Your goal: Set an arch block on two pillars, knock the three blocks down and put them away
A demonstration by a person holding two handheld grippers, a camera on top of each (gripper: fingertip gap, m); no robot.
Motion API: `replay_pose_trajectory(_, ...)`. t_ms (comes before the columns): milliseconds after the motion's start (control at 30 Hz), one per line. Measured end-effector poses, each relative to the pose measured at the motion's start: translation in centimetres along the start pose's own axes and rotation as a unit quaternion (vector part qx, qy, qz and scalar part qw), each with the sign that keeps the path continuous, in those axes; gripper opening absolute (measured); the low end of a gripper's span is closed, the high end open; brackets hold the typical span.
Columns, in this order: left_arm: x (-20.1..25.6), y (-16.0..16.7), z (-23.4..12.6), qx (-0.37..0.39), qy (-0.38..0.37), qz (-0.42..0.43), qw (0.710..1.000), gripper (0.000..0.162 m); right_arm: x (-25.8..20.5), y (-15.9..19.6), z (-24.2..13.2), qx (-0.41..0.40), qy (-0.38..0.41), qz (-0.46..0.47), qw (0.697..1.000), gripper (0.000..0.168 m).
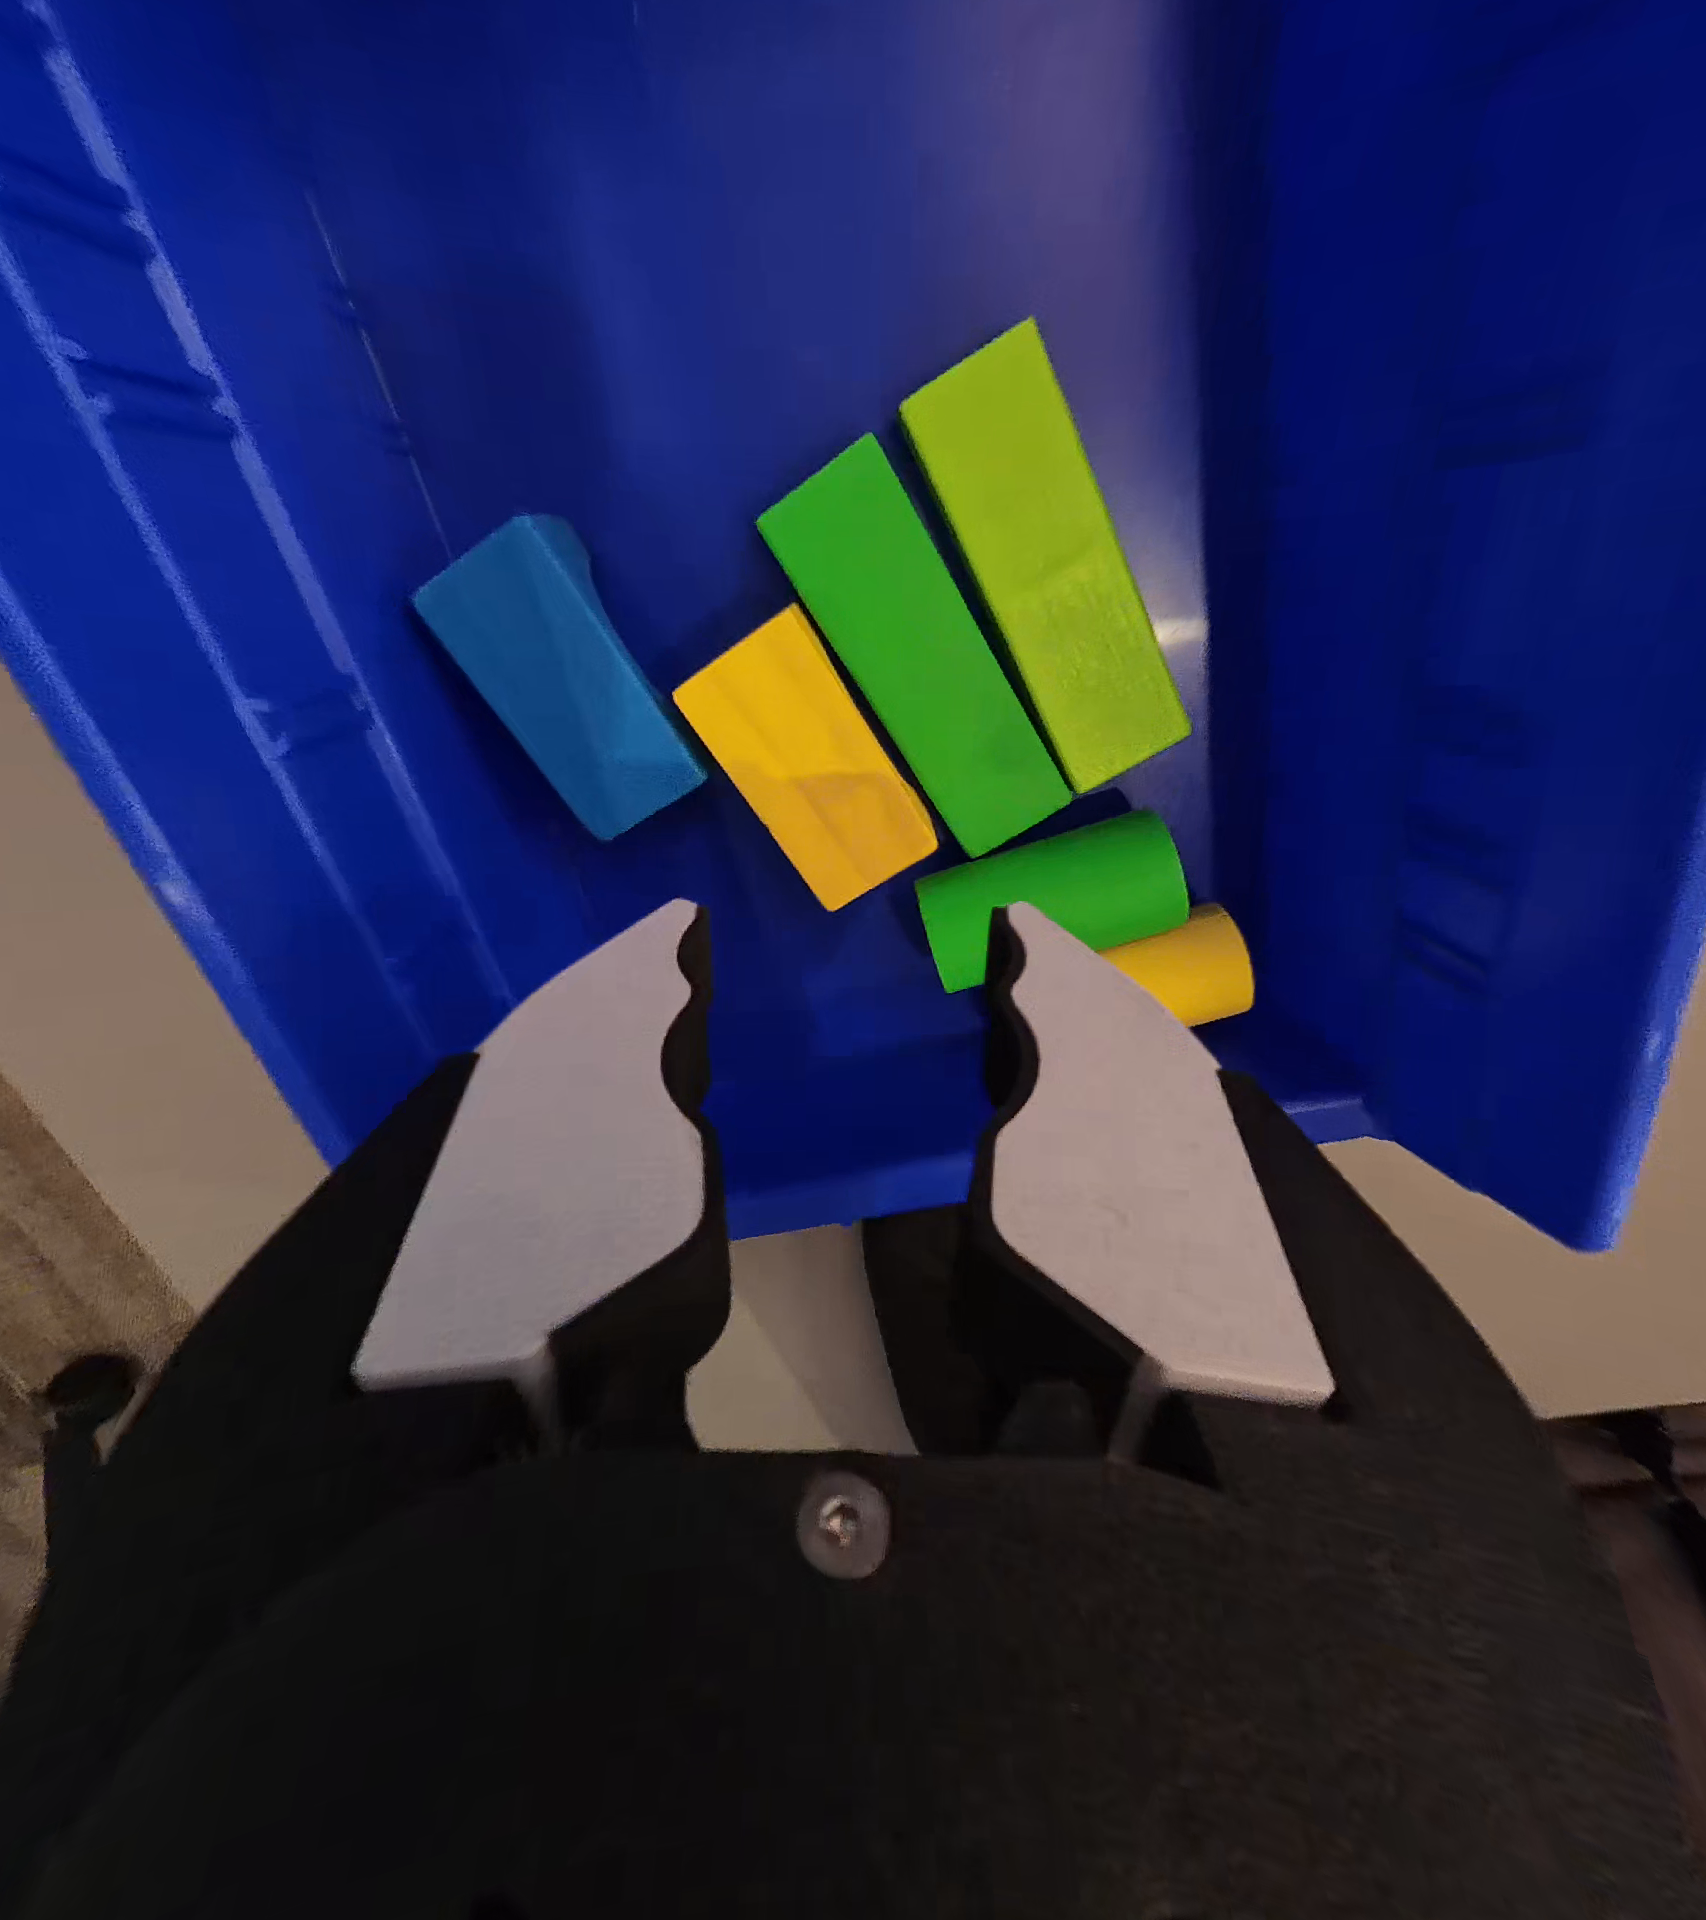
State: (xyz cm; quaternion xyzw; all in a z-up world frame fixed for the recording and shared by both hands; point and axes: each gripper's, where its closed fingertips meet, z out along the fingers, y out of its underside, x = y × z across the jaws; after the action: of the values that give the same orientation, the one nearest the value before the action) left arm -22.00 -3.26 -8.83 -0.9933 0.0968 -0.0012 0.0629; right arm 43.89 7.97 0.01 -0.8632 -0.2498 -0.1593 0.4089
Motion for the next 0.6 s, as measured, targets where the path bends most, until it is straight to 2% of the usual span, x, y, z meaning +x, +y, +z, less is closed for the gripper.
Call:
replay_pose_trajectory(200,-0.4,1.6,2.5,-0.075,0.004,-0.035,0.997,0.054,-0.3,0.0,0.3,-0.002,-0.008,-0.007,1.000,0.032)
replay_pose_trajectory(600,-0.3,1.1,4.2,-0.093,0.006,-0.045,0.995,0.050,-0.8,0.7,0.7,-0.021,-0.016,-0.020,0.999,0.032)
